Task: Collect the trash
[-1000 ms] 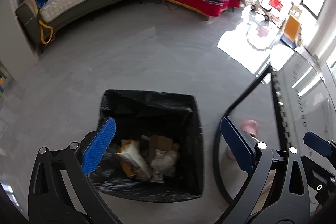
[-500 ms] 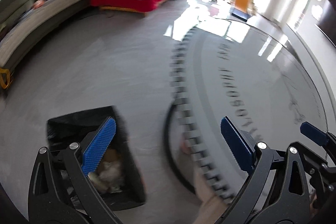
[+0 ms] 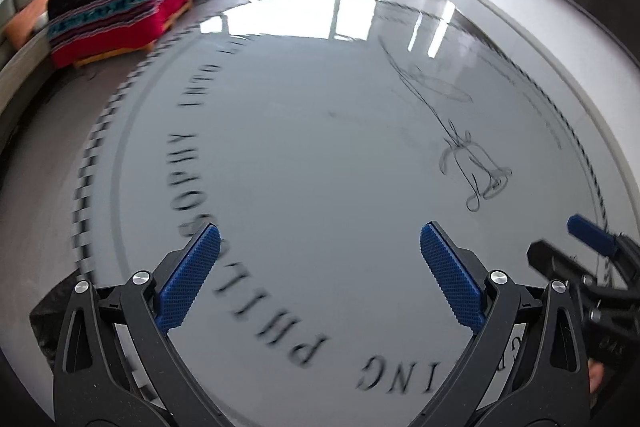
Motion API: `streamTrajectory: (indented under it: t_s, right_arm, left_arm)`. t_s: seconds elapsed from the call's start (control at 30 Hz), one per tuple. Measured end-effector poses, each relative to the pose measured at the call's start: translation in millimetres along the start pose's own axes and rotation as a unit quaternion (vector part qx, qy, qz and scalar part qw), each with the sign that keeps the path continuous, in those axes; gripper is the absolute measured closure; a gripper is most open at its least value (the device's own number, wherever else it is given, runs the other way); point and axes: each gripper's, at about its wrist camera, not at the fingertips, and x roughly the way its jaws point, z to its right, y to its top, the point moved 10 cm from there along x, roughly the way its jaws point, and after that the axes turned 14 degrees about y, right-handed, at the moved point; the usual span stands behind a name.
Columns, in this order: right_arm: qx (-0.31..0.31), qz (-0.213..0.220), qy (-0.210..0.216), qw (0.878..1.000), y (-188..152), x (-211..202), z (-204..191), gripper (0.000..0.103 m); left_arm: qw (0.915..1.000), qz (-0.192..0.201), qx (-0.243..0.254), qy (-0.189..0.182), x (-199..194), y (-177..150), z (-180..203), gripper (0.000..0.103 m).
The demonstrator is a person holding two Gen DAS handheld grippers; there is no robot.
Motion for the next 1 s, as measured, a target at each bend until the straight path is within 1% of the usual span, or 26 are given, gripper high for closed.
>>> streamTrajectory:
  t_s: [0.17, 0.4, 0.43, 0.5, 0.67, 0.77, 1.0]
  right_arm:
    - [0.017, -0.003, -0.027, 0.999, -4.7, 12.2, 33.0, 0.019]
    - [-0.005, -0.005, -0.063, 0.998, -6.1, 26.5, 44.6, 0.019]
    - [-0.007, -0.007, -0.065, 0.998, -7.0, 29.0, 45.3, 0.019]
    - [-0.005, -0.003, -0.066, 0.998, -7.1, 30.7, 47.3, 0.014]
    - [0.0, 0.006, -0.071, 0.997, -6.6, 28.4, 52.2, 0.006]
    - [-0.001, 0.003, -0.068, 0.998, -5.3, 29.3, 52.3, 0.003]
    - [-0.001, 0.002, -0.068, 0.998, -3.4, 31.6, 50.2, 0.003]
  left_arm:
    - [0.9996, -0.014, 0.021, 0.009, 20.0, -6.7, 21.1, 0.006]
    - [0.9993, -0.014, 0.026, 0.021, 36.2, -4.9, 25.4, 0.006]
    - [0.9992, -0.009, 0.027, 0.026, 37.0, -3.5, 25.4, 0.006]
    - [0.9988, -0.003, 0.036, 0.034, 38.5, -3.8, 26.6, 0.006]
    - [0.9988, 0.004, 0.034, 0.034, 38.5, -4.4, 27.8, 0.006]
    - [0.9988, 0.004, 0.035, 0.034, 38.6, -4.4, 27.9, 0.006]
    - [0.9988, 0.004, 0.035, 0.034, 38.4, -5.2, 26.6, 0.006]
